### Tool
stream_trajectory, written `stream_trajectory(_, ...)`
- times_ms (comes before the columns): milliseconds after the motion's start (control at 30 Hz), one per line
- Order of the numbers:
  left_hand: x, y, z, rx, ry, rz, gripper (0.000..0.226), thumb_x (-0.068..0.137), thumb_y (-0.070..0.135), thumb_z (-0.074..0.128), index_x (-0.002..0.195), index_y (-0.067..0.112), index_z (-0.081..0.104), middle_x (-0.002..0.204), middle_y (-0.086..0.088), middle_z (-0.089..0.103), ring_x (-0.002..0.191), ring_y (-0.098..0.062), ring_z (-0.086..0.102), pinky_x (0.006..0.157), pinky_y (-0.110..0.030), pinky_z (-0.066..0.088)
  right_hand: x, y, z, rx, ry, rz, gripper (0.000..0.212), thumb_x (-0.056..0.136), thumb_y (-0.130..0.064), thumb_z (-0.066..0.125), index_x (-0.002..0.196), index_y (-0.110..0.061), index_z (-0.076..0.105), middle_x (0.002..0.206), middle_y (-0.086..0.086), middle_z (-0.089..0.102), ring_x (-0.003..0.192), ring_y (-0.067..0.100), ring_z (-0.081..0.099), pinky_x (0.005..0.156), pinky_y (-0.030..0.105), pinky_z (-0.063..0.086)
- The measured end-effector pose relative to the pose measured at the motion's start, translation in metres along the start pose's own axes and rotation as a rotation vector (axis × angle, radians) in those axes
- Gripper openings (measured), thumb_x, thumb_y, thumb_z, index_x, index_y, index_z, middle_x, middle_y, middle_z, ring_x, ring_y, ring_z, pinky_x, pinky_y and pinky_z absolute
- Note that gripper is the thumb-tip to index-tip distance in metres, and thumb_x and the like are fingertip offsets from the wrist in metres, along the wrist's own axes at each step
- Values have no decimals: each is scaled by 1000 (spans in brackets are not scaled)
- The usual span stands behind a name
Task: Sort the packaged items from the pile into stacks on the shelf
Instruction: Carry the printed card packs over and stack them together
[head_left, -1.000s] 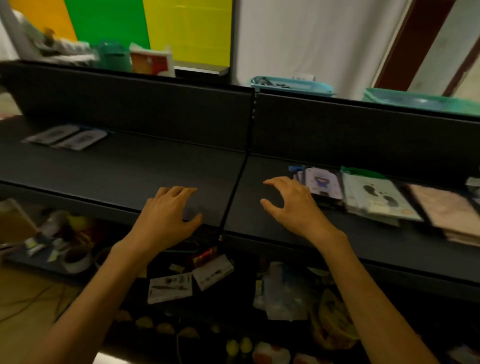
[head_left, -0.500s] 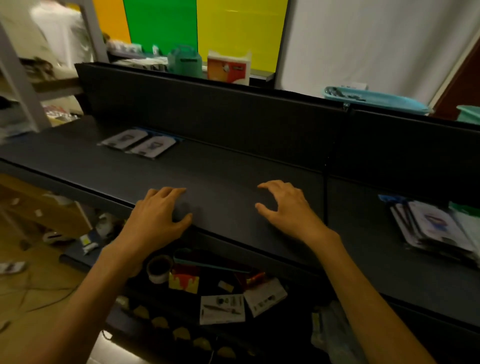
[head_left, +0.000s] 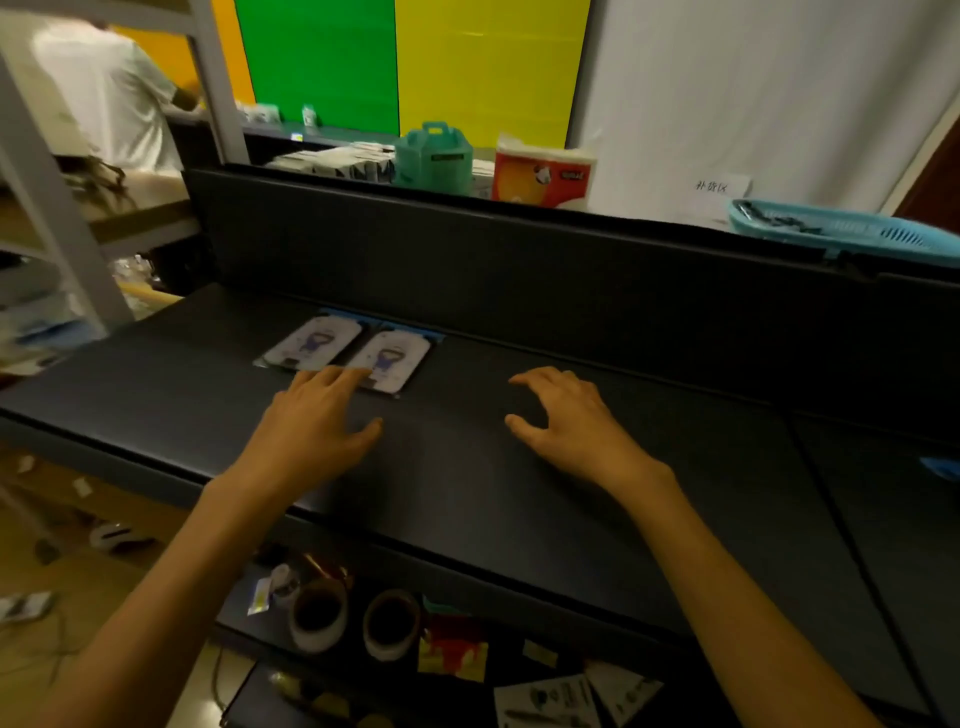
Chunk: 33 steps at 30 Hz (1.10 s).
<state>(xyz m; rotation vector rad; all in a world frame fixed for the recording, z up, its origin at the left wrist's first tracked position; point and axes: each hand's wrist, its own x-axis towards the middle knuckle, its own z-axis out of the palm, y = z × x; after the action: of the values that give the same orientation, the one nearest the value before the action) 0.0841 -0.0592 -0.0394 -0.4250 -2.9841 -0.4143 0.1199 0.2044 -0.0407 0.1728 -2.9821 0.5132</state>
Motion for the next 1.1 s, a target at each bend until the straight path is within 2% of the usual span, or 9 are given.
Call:
stream_trajectory(200, 45, -61, -9, -52, 23, 49, 69, 87, 43, 60, 146, 24, 31, 149, -3, 37, 134, -25, 33, 105, -44, 36, 45, -36, 21, -30, 11, 85, 54, 91, -44, 54, 139, -28, 39, 144, -5, 38, 131, 16, 35, 108, 31, 27)
stream_trajectory(467, 111, -139, -16, -33, -37, 187, 67, 85, 45, 61, 143, 25, 35, 143, -2, 42, 126, -23, 39, 101, -42, 40, 90, -93, 58, -46, 57, 225, 52, 91, -42, 54, 138, -26, 40, 143, -2, 40, 129, 17, 37, 109, 32, 27)
stream_trajectory(733, 144, -174, -6, -64, -148, 310, 73, 82, 59, 58, 143, 28, 32, 144, -2, 41, 128, -24, 38, 101, -42, 39, 117, -141, 84, -53, 106, 349, 56, 90, -43, 54, 141, -23, 38, 143, 1, 40, 127, 19, 39, 107, 32, 28)
stream_trajectory(867, 155, -178, -1, -57, -177, 317, 83, 76, 69, 56, 144, 28, 31, 145, -3, 39, 130, -25, 37, 103, -44, 37, 126, -156, 93, -70, 114, 438, 68, 87, -52, 55, 143, -20, 34, 145, 4, 39, 128, 23, 39, 107, 36, 31)
stream_trajectory(1000, 159, -179, 9, -46, -164, 265, 99, 68, 81, 50, 145, 23, 29, 144, -8, 40, 129, -30, 37, 105, -47, 34, 136, -162, 108, -111, 93, 557, 90, 78, -73, 49, 146, -17, 26, 147, 8, 36, 131, 27, 36, 109, 42, 30)
stream_trajectory(1100, 158, -179, 13, -63, -191, 234, 102, 67, 82, 50, 144, 18, 29, 143, -10, 40, 130, -32, 37, 107, -48, 31, 141, -164, 114, -114, 82, 618, 102, 72, -79, 48, 146, -13, 26, 147, 11, 35, 132, 30, 34, 111, 45, 28)
